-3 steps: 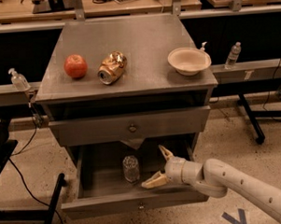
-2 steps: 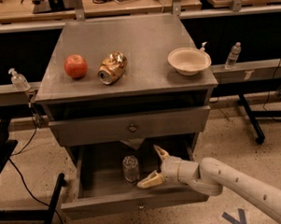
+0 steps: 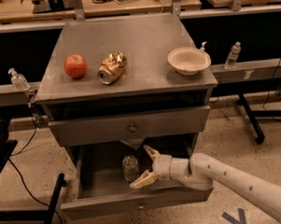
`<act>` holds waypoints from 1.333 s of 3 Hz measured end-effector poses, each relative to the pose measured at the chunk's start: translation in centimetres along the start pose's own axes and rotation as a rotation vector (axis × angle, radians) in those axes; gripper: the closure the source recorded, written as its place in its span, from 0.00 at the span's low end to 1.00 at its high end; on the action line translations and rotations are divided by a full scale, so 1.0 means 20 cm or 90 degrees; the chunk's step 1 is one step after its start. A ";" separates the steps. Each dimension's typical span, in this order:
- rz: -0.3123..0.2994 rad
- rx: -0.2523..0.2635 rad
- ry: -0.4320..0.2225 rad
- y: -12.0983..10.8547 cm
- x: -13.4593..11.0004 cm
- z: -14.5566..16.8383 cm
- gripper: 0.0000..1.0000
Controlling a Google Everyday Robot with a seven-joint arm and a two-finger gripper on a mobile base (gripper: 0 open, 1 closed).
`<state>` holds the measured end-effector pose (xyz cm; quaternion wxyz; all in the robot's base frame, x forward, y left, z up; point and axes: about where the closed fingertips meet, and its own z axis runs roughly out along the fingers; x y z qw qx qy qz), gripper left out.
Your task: Pick water bottle from middle drawer and place on counter
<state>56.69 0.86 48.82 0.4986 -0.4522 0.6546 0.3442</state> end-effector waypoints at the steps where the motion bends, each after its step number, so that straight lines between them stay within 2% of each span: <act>1: -0.014 -0.048 -0.032 0.04 -0.02 0.09 0.02; 2: -0.018 -0.087 -0.067 0.08 -0.04 0.15 0.25; 3: -0.017 -0.118 -0.083 0.11 -0.06 0.18 0.48; 4: -0.029 -0.139 -0.103 0.13 -0.17 0.18 0.79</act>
Offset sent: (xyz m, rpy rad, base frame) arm -0.0073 0.0423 0.0002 0.1572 -0.0407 0.1977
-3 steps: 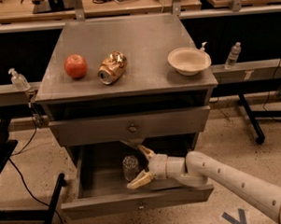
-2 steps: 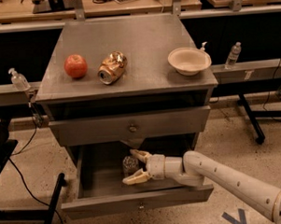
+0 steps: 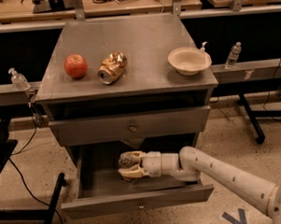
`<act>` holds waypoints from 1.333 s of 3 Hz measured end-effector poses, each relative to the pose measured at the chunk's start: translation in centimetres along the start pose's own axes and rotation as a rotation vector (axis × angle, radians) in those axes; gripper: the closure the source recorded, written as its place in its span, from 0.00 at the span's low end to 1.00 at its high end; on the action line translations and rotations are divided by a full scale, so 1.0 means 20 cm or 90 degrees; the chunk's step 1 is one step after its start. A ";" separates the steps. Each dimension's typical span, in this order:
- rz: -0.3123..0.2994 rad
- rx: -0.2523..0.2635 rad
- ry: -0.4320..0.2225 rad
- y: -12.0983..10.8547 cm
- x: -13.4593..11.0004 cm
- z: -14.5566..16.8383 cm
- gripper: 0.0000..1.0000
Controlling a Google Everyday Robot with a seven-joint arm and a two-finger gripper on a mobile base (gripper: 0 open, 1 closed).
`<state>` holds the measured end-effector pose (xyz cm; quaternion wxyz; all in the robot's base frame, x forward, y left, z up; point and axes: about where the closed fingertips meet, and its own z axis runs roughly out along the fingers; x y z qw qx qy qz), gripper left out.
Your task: Pick water bottle from middle drawer and place on counter
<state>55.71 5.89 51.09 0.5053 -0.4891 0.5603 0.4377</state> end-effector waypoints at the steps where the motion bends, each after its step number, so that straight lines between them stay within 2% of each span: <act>1: -0.031 0.006 -0.007 0.01 -0.19 -0.04 0.99; 2: -0.089 0.023 0.002 0.06 -0.45 -0.10 1.00; 3: -0.143 0.044 -0.007 0.12 -0.72 -0.21 1.00; 4: -0.143 0.043 -0.007 0.12 -0.72 -0.21 1.00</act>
Offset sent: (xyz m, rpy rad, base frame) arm -0.0341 -0.0224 0.1796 -0.0857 -0.2863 -0.0481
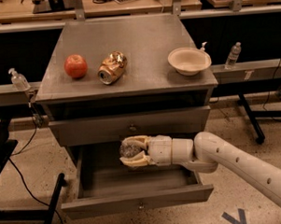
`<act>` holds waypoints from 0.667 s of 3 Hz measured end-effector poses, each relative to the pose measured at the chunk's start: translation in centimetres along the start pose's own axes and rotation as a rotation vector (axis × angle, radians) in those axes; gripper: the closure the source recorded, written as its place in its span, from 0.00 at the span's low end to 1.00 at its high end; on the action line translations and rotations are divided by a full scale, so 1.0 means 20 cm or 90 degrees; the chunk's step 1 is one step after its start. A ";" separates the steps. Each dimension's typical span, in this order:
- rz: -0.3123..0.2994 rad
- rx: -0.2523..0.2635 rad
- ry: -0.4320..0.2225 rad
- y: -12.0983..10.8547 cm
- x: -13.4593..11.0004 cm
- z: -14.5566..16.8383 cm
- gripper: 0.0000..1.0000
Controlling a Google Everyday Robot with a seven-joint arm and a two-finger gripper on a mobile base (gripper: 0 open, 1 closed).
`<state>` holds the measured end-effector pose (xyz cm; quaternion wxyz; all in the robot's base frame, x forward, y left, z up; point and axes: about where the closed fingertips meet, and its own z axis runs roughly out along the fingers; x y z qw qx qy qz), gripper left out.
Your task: Pick water bottle from middle drawer and place on counter
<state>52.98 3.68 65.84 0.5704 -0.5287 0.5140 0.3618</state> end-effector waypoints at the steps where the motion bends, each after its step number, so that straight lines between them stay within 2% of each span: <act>1: 0.001 0.007 -0.028 -0.03 -0.01 -0.03 1.00; 2: -0.028 0.032 -0.084 -0.09 -0.17 -0.14 1.00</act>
Offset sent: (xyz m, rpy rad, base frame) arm 0.0015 -0.0773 0.1093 0.2772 -0.2108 -0.0655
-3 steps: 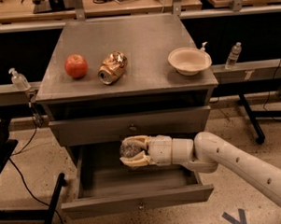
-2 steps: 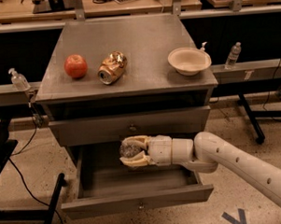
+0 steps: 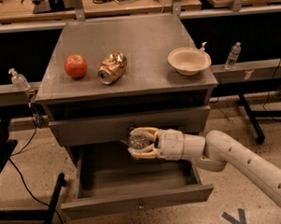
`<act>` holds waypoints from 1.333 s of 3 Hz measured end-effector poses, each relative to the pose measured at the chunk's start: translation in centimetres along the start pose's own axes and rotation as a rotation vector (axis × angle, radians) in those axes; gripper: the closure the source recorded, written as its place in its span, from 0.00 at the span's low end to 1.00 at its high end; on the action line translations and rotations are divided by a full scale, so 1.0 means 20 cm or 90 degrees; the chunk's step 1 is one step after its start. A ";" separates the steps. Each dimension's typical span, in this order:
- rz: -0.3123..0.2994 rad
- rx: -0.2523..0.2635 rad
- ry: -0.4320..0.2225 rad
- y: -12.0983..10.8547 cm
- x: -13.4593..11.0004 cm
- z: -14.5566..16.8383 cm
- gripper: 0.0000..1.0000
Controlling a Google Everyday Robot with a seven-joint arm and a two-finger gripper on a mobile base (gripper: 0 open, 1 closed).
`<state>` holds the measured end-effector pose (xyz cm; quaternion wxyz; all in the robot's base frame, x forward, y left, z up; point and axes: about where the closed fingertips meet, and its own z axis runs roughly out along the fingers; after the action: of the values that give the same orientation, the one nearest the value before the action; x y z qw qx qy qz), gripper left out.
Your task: Pick water bottle from middle drawer and place on counter
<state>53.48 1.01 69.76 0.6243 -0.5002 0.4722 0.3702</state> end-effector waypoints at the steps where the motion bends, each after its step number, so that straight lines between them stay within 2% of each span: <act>1: -0.044 0.032 -0.045 -0.09 -0.27 -0.13 1.00; 2: -0.087 0.048 -0.043 -0.17 -0.53 -0.23 1.00; 4: -0.175 0.040 -0.006 -0.35 -1.11 -0.37 1.00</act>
Offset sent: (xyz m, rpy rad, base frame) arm -0.0145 -0.0895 0.2012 -0.0043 -0.2654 -0.1102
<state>52.14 -7.57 92.61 0.6868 -0.5385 0.4078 0.2685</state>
